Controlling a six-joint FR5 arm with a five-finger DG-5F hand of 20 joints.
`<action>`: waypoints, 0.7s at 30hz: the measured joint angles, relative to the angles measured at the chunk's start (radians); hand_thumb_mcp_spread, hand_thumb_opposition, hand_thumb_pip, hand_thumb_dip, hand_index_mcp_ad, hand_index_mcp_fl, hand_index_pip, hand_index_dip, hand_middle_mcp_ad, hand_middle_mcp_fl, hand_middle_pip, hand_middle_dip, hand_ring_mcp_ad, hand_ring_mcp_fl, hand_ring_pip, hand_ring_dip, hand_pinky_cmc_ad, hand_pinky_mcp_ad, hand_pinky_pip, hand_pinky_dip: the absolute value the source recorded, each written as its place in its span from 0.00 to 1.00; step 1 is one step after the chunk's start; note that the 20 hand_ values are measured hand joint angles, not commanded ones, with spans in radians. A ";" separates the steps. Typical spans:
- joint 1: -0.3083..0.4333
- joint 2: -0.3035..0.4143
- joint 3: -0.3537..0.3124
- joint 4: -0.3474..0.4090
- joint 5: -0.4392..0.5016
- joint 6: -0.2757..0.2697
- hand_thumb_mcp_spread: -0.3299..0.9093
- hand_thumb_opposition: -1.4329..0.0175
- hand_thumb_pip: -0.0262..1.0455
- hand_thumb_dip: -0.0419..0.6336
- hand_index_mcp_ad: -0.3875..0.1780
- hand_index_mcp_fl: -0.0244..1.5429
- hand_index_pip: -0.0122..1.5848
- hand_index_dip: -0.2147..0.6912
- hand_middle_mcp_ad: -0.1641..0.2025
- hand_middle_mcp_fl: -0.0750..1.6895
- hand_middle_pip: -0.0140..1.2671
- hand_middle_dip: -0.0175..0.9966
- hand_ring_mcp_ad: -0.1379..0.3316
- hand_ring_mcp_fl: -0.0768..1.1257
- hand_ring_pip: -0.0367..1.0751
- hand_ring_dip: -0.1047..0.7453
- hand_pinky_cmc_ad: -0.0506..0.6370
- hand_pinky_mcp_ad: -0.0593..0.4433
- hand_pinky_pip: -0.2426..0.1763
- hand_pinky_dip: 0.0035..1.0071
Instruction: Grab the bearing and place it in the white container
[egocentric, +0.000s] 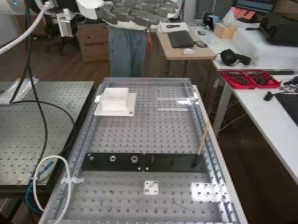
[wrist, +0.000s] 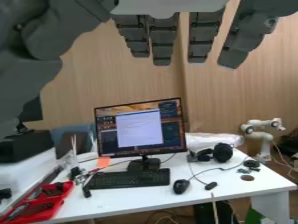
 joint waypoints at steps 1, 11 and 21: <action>0.001 0.001 -0.006 0.004 0.002 0.000 0.43 0.55 0.24 0.07 0.76 0.03 0.05 0.30 0.66 0.05 0.12 0.12 0.68 0.08 0.13 0.14 0.54 0.62 0.43 0.16; 0.016 0.008 -0.072 0.065 0.047 -0.015 0.44 0.54 0.26 0.07 0.76 0.03 0.05 0.30 0.68 0.05 0.12 0.13 0.69 0.08 0.13 0.14 0.54 0.61 0.43 0.16; 0.012 -0.008 -0.168 0.173 0.090 0.015 0.46 0.53 0.31 0.07 0.76 0.03 0.06 0.29 0.68 0.05 0.12 0.13 0.69 0.08 0.13 0.14 0.54 0.61 0.41 0.16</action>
